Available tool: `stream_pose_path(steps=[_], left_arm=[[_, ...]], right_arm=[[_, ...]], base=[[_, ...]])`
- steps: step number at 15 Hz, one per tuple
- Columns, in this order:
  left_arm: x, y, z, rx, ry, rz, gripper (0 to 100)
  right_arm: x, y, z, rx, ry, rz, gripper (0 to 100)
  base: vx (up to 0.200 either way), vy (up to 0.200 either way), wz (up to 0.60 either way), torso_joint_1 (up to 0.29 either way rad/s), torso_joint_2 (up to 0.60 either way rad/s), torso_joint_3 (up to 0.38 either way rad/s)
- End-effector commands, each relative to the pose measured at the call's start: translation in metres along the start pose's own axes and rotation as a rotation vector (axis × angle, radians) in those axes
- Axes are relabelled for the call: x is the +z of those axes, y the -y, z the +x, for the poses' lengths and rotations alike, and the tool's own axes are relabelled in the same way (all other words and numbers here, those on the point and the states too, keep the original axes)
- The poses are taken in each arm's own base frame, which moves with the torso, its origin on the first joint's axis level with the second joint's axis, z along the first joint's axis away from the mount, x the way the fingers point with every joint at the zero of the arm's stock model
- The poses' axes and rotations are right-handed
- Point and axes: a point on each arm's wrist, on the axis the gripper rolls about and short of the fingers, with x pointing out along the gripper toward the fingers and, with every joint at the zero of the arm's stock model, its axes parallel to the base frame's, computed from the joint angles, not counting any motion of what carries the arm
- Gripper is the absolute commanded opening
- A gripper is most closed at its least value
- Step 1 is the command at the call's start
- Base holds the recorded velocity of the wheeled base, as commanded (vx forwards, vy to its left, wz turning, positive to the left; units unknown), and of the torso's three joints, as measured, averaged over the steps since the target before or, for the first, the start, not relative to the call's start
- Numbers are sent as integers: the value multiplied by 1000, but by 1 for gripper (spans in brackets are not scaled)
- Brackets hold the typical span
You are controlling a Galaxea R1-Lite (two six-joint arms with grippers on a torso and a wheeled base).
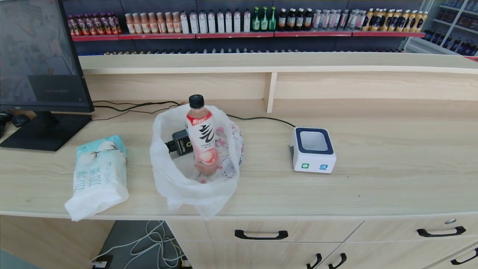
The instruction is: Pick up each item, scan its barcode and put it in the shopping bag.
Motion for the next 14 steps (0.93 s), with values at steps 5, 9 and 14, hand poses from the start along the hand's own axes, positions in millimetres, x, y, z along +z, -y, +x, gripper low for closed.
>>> stream_pose_path(steps=[5,9,14], left_arm=[[0,0,0,2,0,-2,100],[0,0,0,2,0,-1,100],[0,0,0,3,0,-2,100]], right_arm=[[0,0,0,-1,-1,-2,100],[0,0,0,1,-1,0,100],[0,0,0,1,-1,0,100]], base=[[0,-200,0,4,0,0],[0,-200,0,4,4,4],[-40,-40,0,0,0,1]])
